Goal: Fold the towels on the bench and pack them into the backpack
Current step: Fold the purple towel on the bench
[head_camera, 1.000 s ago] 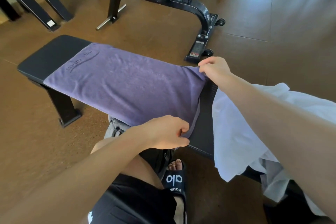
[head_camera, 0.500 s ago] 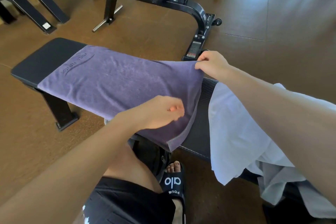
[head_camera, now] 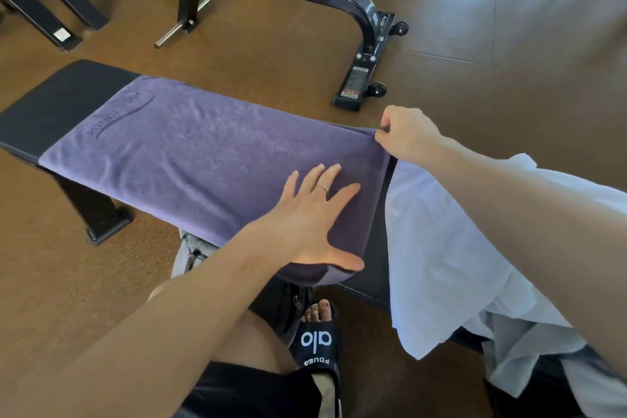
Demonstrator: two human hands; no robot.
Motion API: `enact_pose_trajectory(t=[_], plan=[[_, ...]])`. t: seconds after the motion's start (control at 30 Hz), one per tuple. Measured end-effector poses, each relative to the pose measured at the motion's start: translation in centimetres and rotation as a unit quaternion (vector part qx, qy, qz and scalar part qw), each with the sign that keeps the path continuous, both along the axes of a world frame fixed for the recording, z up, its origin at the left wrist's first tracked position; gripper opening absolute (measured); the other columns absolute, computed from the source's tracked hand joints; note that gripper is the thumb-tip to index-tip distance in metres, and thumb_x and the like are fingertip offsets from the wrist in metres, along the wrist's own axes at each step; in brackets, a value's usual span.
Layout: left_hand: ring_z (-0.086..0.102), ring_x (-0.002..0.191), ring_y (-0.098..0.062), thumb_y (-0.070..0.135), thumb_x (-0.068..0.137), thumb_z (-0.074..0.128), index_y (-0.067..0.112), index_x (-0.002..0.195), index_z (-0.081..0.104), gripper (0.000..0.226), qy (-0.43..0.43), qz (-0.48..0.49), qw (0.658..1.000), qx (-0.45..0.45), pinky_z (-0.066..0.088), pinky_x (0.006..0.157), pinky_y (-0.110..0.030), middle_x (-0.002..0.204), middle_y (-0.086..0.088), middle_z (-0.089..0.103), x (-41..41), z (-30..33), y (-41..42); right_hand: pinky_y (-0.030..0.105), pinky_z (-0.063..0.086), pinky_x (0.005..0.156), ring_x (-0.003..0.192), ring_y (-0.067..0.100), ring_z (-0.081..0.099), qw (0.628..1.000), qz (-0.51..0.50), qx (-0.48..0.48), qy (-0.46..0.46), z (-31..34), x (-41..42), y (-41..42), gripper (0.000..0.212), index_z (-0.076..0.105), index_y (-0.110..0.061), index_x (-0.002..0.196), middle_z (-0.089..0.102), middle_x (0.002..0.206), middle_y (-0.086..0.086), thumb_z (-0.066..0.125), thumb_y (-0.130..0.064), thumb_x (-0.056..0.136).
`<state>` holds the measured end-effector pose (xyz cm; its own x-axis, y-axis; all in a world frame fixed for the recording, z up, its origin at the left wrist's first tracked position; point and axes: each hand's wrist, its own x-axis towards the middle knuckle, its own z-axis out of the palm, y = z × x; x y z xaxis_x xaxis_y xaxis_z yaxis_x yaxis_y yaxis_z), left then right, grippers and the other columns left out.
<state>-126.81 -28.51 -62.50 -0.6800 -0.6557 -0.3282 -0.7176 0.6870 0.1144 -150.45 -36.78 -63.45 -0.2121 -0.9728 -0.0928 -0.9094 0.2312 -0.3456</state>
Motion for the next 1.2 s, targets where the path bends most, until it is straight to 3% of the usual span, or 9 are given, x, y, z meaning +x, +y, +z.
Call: enact_pose_trajectory(t=[0.2,0.3,0.47,0.57,0.73,0.87,0.97,1.03,1.2], plan=[[0.007,0.149,-0.033,0.087,0.072,0.052,0.018,0.155,0.014,0.115,-0.004,-0.061,0.995,-0.081,0.013,0.121,-0.053,0.16,-0.008,0.011,0.1,0.0,2.7,0.039,0.051,0.085,0.096,0.034,0.057,0.998,-0.052,0.027,-0.022,0.9,0.0,0.7,0.028,0.053,-0.013,0.115,0.056,0.109,0.009,0.057,-0.017,0.087],[0.033,0.121,-0.027,0.085,0.071,0.056,0.012,0.136,0.033,0.1,-0.011,-0.121,0.983,-0.14,0.03,0.106,-0.043,0.133,-0.006,0.035,1.1,0.4,3.9,0.037,0.05,0.082,0.096,0.035,0.057,0.998,-0.056,0.028,-0.01,1.3,0.0,1.3,0.03,0.053,-0.014,0.116,0.059,0.115,0.012,0.055,-0.012,0.086],[0.038,0.107,-0.025,0.078,0.079,0.053,0.01,0.124,0.047,0.082,-0.01,-0.115,0.982,-0.147,0.035,0.091,-0.04,0.124,-0.006,0.046,1.2,0.9,5.5,0.035,0.053,0.08,0.09,0.033,0.062,0.993,-0.079,-0.007,-0.09,2.0,0.7,2.4,0.034,0.056,-0.02,0.114,0.06,0.114,0.012,0.047,-0.006,0.083],[0.042,0.114,-0.027,0.07,0.088,0.048,0.01,0.13,0.049,0.073,-0.014,-0.075,0.987,-0.14,0.038,0.093,-0.043,0.131,-0.008,0.048,0.2,0.9,7.4,0.037,0.059,0.07,0.068,0.029,0.064,0.977,-0.109,-0.024,-0.18,2.6,1.2,2.7,0.03,0.055,-0.02,0.103,0.059,0.106,0.01,0.04,-0.003,0.084],[0.045,0.117,-0.026,0.047,0.096,0.052,0.013,0.136,0.049,0.053,-0.024,-0.044,0.988,-0.143,0.043,0.095,-0.042,0.134,-0.007,0.05,-0.7,1.2,8.5,0.04,0.061,0.071,0.063,0.027,0.065,0.972,-0.127,-0.032,-0.196,3.2,1.1,3.3,0.032,0.056,-0.018,0.105,0.062,0.1,0.012,0.038,-0.002,0.084],[0.055,0.104,-0.021,0.043,0.099,0.046,0.018,0.128,0.056,0.039,0.008,-0.008,0.998,-0.065,0.046,0.089,-0.036,0.118,-0.002,0.058,-0.5,2.5,8.7,0.042,0.061,0.077,0.075,0.033,0.072,0.974,-0.135,-0.026,-0.18,3.3,0.5,4.1,0.026,0.057,-0.02,0.1,0.063,0.101,0.011,0.043,-0.005,0.085],[0.056,0.08,-0.016,0.036,0.099,0.046,0.022,0.094,0.051,0.015,0.066,0.058,0.992,0.088,0.04,0.068,-0.029,0.088,0.004,0.055,-0.2,4.0,9.6,0.045,0.061,0.076,0.072,0.035,0.073,0.984,-0.13,-0.01,-0.126,3.4,-0.4,4.7,0.021,0.065,-0.009,0.091,0.071,0.082,0.016,0.048,-0.005,0.078],[0.055,0.071,-0.018,0.032,0.098,0.048,0.024,0.082,0.041,0.018,0.114,0.078,0.973,0.185,0.038,0.059,-0.03,0.084,0.001,0.055,-0.2,4.9,10.4,0.043,0.061,0.074,0.07,0.035,0.072,0.99,-0.117,0.015,-0.071,4.1,-0.9,5.2,0.017,0.066,-0.004,0.073,0.07,0.065,0.016,0.05,-0.008,0.069],[0.06,0.079,-0.018,0.026,0.095,0.057,0.018,0.098,0.052,0.01,0.226,0.067,0.926,0.296,0.053,0.072,-0.036,0.095,-0.001,0.063,-1.1,6.5,12.0,0.03,0.056,0.065,0.051,0.029,0.062,0.986,-0.147,0.018,-0.075,7.0,-1.5,5.7,0.019,0.065,-0.002,0.063,0.068,0.057,0.013,0.047,-0.007,0.067]])
